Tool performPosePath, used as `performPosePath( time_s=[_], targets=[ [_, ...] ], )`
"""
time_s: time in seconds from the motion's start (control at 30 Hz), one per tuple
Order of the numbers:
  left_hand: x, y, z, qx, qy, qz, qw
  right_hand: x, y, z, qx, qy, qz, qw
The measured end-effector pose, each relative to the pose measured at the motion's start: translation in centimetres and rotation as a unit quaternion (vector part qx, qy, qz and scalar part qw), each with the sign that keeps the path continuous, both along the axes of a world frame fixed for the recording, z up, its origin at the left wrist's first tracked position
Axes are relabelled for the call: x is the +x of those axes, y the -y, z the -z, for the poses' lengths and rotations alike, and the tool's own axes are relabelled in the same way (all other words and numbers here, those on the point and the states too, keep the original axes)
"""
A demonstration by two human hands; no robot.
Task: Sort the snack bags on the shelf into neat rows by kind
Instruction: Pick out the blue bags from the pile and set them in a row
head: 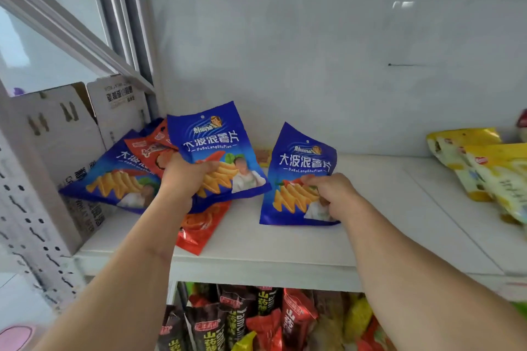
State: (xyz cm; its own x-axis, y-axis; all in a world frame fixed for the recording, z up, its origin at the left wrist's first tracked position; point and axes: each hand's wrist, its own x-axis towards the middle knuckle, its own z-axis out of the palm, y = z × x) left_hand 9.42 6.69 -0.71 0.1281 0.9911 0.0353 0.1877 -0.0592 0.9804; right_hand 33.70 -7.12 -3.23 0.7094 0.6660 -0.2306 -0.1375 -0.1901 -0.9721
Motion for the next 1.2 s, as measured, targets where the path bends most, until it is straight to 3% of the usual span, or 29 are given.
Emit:
performPosePath(
  time_s=[0.17,0.33,0.83,1.2],
  targets=[
    [4.0,1.4,1.2,-0.048,0.129,0.120,0.983,3.6,2.3,-0.8,0.019,0.029,0.002,0.999],
    [8.7,3.7,2.4,-0.086,0.191,0.194,0.958,7.6,4.4,-1.3,0.066,0.063,0.030,0.995],
    [25.2,10.0,3.0,-0.044,0.143,0.209,0.966,25.0,8.8,-0.2,0.015,0.204,0.130,0.970],
    [31.2,12.0,3.7,-0.048,0.100,0.174,0.978,31.7,6.3,3.1,0.053,0.168,0.106,0.979]
  ],
)
